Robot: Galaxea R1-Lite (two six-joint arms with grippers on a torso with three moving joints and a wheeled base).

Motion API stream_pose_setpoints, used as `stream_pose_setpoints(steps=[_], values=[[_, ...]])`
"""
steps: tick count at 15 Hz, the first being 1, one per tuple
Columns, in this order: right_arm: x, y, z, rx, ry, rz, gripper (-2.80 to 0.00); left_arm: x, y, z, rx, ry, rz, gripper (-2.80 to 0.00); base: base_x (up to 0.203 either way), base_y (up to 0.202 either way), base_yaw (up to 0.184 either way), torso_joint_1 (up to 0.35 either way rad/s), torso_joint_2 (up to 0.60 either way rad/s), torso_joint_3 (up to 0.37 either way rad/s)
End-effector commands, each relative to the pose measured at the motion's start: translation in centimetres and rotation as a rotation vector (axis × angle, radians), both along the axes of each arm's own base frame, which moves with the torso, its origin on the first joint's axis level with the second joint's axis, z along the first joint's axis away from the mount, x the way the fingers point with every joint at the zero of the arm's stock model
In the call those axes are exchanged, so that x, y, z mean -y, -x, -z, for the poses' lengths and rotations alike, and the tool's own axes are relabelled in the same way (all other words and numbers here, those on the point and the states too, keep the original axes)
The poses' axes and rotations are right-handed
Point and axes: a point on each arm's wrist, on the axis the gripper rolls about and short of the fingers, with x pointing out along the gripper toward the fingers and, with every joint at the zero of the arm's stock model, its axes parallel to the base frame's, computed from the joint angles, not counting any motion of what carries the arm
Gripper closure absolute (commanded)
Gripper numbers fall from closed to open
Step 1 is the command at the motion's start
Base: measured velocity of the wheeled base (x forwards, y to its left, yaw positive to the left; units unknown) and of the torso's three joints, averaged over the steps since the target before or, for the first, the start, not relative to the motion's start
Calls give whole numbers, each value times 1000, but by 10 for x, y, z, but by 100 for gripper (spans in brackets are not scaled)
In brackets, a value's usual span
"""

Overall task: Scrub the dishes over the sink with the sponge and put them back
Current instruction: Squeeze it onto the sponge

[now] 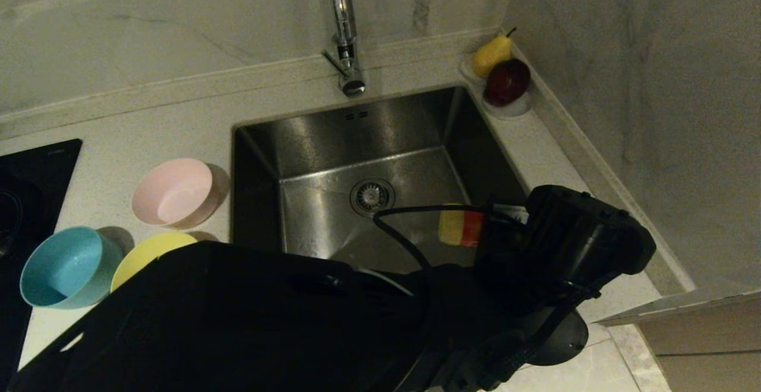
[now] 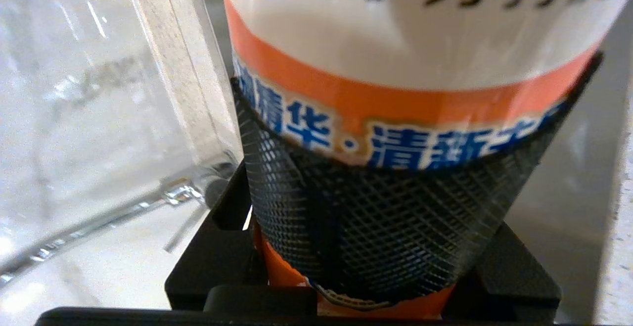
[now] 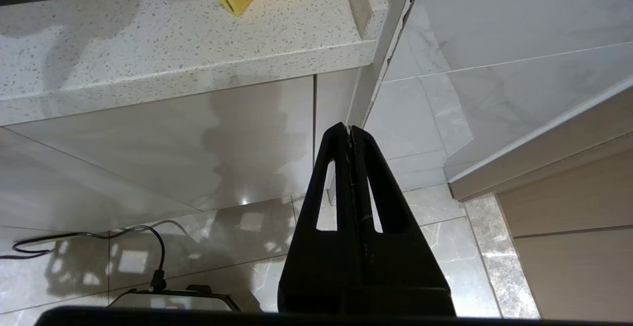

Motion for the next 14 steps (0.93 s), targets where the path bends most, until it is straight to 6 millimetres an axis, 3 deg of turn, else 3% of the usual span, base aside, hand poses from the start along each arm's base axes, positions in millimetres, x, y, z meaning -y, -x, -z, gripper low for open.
stream_pose_setpoints(steps=[1,14], values=[[0,0,0,0,0,-1,0,3,0,4,5,-47,4,0,0,0,0,0,0,0],[0,0,0,-1,0,-1,0,13,-5,15,33,-148,-59,0,0,0,0,0,0,0]])
